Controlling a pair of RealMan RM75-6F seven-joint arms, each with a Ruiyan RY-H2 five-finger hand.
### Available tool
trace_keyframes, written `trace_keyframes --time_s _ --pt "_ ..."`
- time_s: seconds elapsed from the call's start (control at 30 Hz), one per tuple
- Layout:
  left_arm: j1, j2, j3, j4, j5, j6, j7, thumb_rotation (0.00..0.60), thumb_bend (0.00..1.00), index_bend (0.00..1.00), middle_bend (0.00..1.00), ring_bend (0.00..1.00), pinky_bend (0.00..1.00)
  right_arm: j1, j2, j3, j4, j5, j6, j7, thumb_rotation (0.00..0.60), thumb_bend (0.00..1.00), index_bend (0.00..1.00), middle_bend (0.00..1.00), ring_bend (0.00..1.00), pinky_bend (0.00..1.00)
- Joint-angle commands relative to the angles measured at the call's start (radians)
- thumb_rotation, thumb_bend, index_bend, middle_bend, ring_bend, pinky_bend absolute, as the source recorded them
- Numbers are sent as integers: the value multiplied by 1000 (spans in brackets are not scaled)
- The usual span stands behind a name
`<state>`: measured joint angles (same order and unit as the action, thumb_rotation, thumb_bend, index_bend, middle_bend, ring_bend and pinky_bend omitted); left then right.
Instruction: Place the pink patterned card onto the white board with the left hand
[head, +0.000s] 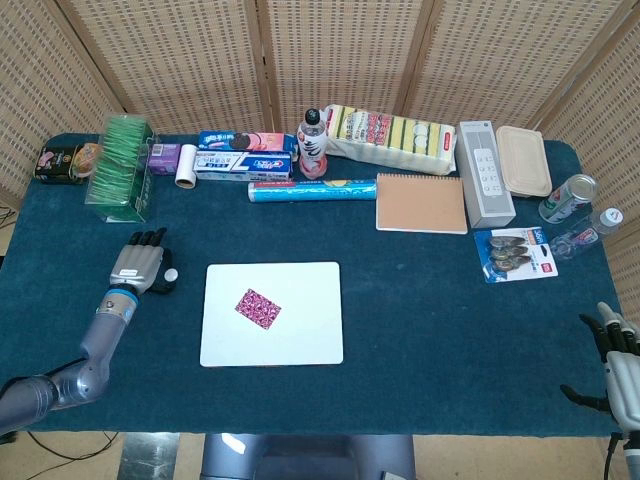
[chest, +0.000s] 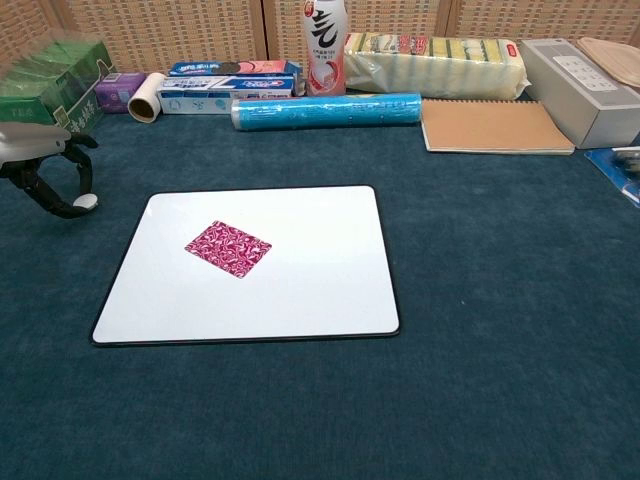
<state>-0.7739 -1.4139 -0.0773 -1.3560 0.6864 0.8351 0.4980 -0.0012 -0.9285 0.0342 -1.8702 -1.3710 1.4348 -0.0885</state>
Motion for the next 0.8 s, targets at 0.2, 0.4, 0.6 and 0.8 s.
trace_keyframes --time_s 0.2,0.4,0.6,0.8 --pt "-8 80 7 -257 105 112 75 600 278 466 0 0 0 0 2 -1 -2 -2 0 1 600 11 106 0 0 0" --pt "-40 40 9 -345 88 152 164 600 278 466 0 0 0 -2 3 -3 -2 -7 4 2 600 12 106 0 0 0" --pt "-84 -58 10 -375 32 199 272 600 278 466 0 0 0 1 6 0 3 2 -5 13 600 12 106 0 0 0" --pt "-108 -117 15 -369 -2 226 326 600 273 466 0 0 0 0 9 1 4 2 -4 21 600 11 106 0 0 0"
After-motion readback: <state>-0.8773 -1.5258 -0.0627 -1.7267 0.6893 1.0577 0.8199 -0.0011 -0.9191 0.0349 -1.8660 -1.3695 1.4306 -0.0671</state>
